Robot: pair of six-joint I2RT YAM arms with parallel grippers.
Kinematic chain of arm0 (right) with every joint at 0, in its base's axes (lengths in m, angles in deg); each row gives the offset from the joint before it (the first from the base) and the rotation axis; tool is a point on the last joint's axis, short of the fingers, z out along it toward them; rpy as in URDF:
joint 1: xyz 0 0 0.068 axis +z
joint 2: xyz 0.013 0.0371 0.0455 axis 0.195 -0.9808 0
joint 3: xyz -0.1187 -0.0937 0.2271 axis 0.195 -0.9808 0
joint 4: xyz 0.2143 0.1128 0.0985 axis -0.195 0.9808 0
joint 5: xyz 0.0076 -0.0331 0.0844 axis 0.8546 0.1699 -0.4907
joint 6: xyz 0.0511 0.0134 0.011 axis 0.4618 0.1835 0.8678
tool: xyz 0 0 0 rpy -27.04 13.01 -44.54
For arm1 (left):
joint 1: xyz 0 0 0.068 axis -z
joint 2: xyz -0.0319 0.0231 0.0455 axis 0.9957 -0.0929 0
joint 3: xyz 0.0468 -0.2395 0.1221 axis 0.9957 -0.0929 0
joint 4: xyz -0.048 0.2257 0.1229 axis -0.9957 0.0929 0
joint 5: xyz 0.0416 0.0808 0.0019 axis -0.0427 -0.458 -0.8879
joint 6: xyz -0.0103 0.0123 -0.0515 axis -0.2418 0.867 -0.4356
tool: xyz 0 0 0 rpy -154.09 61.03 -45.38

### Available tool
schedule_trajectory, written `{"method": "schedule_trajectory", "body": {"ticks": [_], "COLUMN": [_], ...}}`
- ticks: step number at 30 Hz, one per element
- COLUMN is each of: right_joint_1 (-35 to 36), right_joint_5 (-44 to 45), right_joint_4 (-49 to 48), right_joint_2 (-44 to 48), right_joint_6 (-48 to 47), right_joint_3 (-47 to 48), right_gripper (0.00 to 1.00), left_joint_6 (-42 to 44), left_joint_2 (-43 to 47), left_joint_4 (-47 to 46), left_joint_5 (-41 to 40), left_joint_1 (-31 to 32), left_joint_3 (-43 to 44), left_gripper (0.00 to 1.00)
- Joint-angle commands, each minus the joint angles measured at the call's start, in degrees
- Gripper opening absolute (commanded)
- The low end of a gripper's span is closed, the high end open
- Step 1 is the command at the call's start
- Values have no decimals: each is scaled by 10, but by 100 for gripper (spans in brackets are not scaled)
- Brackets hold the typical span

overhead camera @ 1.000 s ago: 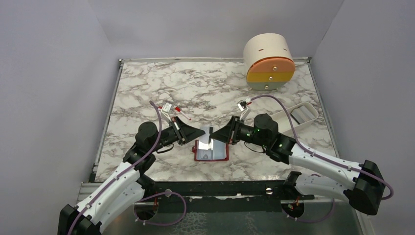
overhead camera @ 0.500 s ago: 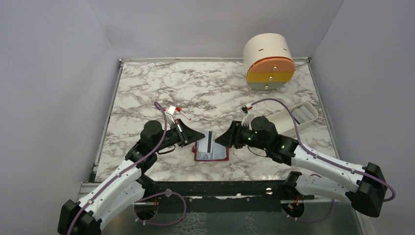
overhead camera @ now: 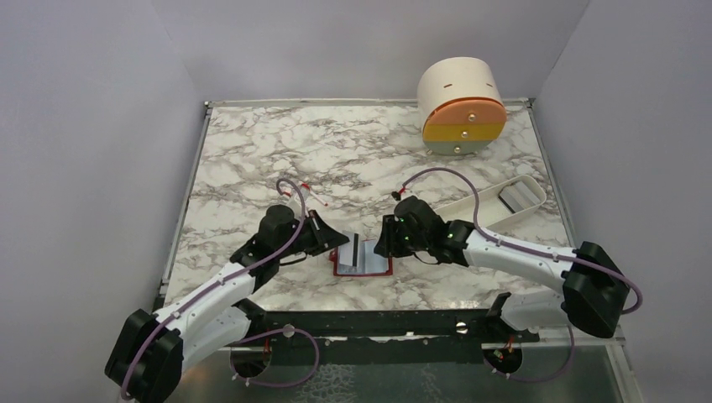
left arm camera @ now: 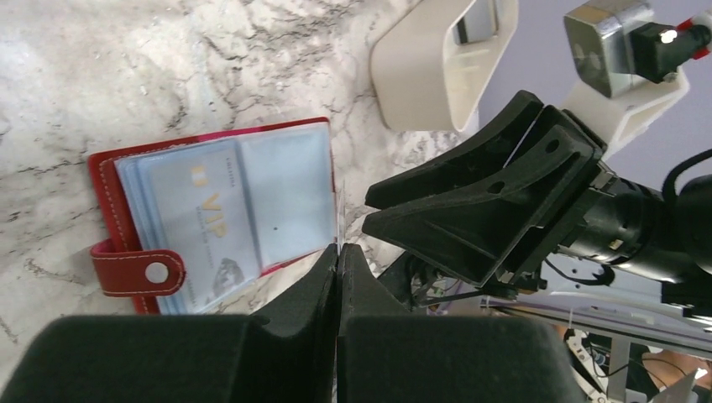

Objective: Put the credit cards into the card holder
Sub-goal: Insert the credit card into the card holder.

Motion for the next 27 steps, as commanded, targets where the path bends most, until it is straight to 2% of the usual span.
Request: {"method": "schedule_trajectory", "body": {"ticks": [1, 8, 27], "right_joint_1": [4, 4, 4], "right_joint_5": [39, 64, 76], "right_joint_4": [17, 20, -17], "right_joint_2": [-31, -77, -114], "right_joint_6": [-33, -45, -35], "right_joint_3": [25, 24, -25], "right_gripper": [32, 28, 18], "left_joint_6": [8, 9, 14], "left_joint_2": [-40, -101, -225], "left_joint_4": [-66, -102, -178], "left_joint_5": [-14, 1, 1], "left_joint_1": [3, 7, 24], "left_joint_3": [-14, -16, -26], "left_gripper": [0, 0, 0]}}
